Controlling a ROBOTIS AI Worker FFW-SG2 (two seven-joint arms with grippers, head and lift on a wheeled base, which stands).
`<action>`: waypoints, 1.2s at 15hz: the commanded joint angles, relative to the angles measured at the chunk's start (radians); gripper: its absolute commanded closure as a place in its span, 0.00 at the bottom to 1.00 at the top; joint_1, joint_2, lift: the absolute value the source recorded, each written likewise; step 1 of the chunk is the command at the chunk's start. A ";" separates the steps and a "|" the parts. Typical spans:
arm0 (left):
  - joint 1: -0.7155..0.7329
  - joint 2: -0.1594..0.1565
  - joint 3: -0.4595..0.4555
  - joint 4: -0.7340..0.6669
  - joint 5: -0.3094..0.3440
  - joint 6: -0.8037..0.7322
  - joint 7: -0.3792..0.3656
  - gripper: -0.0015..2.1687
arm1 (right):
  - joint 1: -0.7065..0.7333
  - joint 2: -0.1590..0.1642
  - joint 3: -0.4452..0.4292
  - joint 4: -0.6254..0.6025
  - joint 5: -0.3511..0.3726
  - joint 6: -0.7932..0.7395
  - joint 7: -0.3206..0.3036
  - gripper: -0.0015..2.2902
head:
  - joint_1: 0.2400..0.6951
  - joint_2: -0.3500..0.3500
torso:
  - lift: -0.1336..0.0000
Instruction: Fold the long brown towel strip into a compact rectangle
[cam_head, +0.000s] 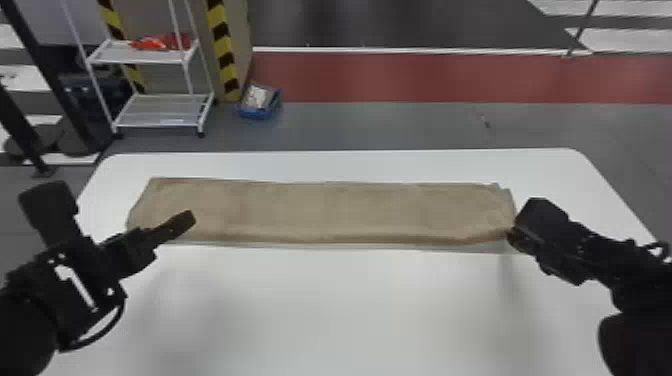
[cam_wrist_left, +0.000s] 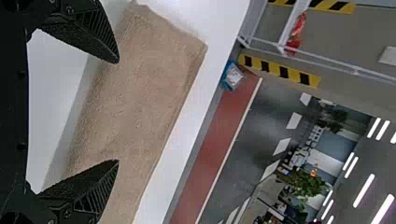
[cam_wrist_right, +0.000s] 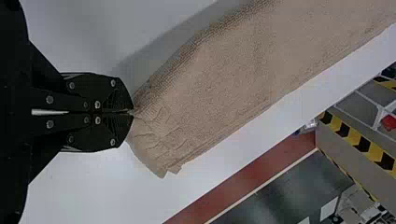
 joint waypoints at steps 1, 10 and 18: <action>-0.039 0.001 -0.002 0.027 0.035 0.074 0.056 0.07 | 0.014 0.000 -0.002 -0.012 -0.003 -0.003 0.000 0.61 | 1.00 0.47 | 0.06; -0.174 0.046 0.051 0.260 0.023 0.031 0.120 0.07 | 0.040 -0.001 -0.016 -0.038 -0.005 -0.006 0.009 0.61 | 1.00 0.52 | 0.06; -0.117 0.059 0.056 0.243 -0.022 -0.046 0.088 0.91 | 0.052 -0.003 -0.044 -0.051 -0.005 -0.015 0.012 0.61 | 1.00 0.56 | 0.06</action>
